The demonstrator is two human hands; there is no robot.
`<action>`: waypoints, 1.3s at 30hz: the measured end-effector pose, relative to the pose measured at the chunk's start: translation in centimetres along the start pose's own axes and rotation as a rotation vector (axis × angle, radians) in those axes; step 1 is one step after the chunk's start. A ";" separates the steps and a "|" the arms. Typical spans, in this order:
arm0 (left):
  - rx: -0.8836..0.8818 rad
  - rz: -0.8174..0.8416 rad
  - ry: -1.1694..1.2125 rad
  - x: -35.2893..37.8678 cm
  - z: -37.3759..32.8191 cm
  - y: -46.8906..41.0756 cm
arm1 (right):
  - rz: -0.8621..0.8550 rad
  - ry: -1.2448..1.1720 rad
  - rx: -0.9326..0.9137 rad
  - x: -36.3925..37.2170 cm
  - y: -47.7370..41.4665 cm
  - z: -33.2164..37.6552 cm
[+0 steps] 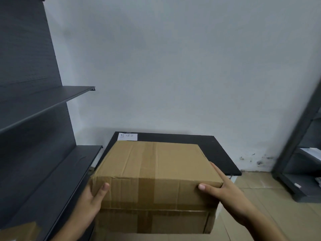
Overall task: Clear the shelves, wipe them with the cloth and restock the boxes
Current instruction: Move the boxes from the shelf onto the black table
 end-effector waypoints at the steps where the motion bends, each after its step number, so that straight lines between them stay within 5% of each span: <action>1: -0.002 -0.009 -0.003 0.8 -0.2 -1.0 | 0.008 0.002 -0.001 -0.7 -1.4 0.0; 15: -0.001 -0.034 -0.015 7.4 0.1 -15.7 | 0.059 0.048 0.033 -4.4 -18.5 -1.7; 39: -0.054 0.248 -0.188 19.2 2.6 -46.2 | 0.033 0.106 0.105 -9.9 -48.1 -6.2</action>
Point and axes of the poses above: each hand's wrist, its own y-axis away from the middle knuckle, its own x-axis out of the palm, z = x × y, the point moved 9 cm from there along -y, towards the middle knuckle, and after that the axes turned 10 degrees about -y, right-handed, at the moved point
